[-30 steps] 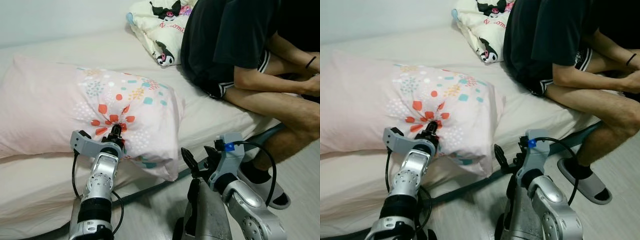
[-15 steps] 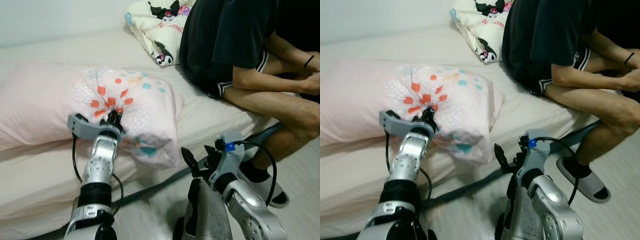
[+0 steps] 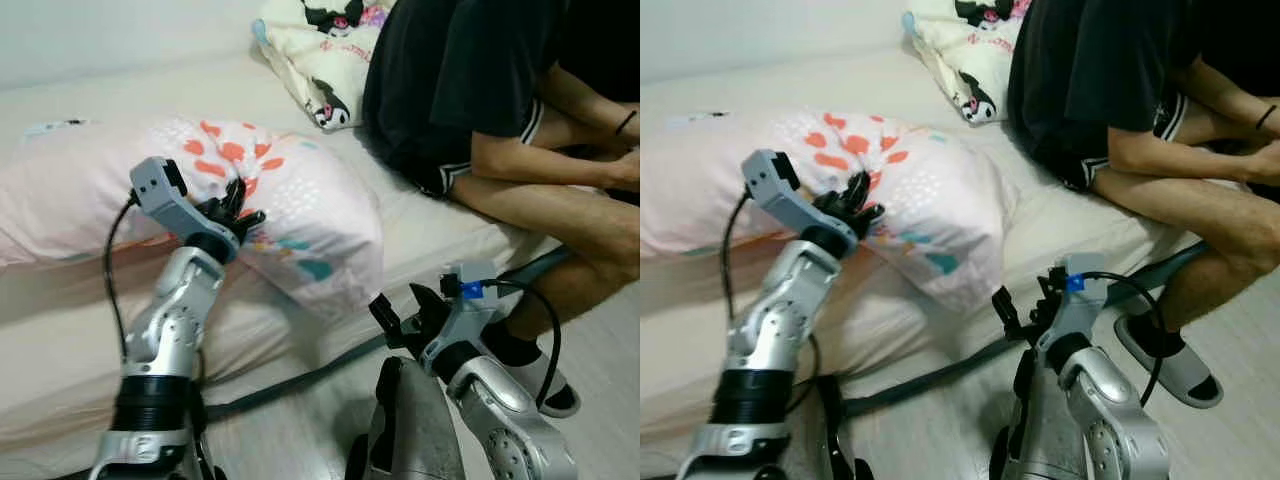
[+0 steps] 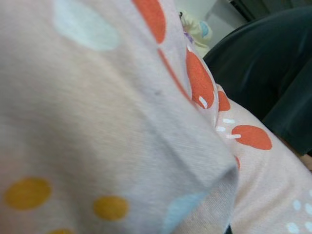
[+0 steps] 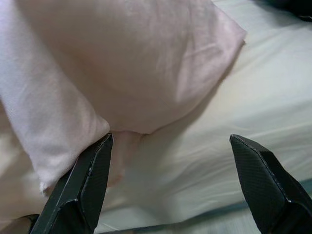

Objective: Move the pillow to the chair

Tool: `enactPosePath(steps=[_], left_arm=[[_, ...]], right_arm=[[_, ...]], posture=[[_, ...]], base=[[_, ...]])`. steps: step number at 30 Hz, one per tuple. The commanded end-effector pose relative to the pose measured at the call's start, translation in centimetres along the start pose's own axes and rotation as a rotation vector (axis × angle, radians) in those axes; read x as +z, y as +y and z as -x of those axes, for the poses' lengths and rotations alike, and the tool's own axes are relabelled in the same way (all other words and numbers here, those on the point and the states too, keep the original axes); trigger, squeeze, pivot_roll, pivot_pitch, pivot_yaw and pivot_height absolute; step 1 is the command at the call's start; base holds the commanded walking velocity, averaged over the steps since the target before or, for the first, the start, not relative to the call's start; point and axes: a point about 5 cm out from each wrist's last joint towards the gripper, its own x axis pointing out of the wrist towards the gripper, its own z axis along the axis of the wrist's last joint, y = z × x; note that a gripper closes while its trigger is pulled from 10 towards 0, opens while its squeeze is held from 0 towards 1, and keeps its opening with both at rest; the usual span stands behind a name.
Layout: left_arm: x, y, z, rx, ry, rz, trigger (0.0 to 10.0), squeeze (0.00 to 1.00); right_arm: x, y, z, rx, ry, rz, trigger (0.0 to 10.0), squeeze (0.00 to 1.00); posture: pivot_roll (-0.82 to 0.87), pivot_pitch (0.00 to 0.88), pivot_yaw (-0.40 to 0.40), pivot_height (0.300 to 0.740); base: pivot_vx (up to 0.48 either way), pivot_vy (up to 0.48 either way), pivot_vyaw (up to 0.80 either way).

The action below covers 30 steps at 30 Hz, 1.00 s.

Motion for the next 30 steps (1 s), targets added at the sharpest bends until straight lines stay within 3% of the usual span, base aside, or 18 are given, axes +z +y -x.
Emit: enactPosePath(steps=[1,5,18,27,30], left_arm=[[0.7,-0.3,0.2,-0.013,-0.02,-0.025,10.0,0.0],[1.2,0.4,0.4,0.028,-0.069,0.013,10.0,0.0],[1.0,0.6,0.1,0.049,-0.055,0.028,10.0,0.0],[-0.3,0.7,0.2,0.05,-0.009,0.002,10.0,0.0],[-0.8,0.7,0.2,0.053,0.024,-0.017,10.0,0.0]], right_arm=[[-0.4,-0.1,-0.2,0.01,0.004,-0.011,10.0,0.0],[-0.3,0.0,-0.7,0.023,-0.006,-0.004,10.0,0.0],[0.4,-1.0,-2.9,0.036,-0.053,0.042,10.0,0.0],[0.6,-1.2,-3.4,0.036,-0.069,0.046,10.0,0.0],[0.6,-1.3,-3.5,0.035,-0.071,0.045,10.0,0.0]], posture=[[-0.09,0.154,-0.012,0.43],[-0.09,0.135,-0.009,0.445],[-0.08,0.049,0.013,0.505],[-0.08,0.045,0.019,0.54],[-0.08,0.047,0.017,0.55]], base=[[-0.48,0.0,0.0],[-0.24,0.0,0.0],[0.0,0.0,0.0],[0.0,0.0,0.0],[-0.444,0.0,0.0]])
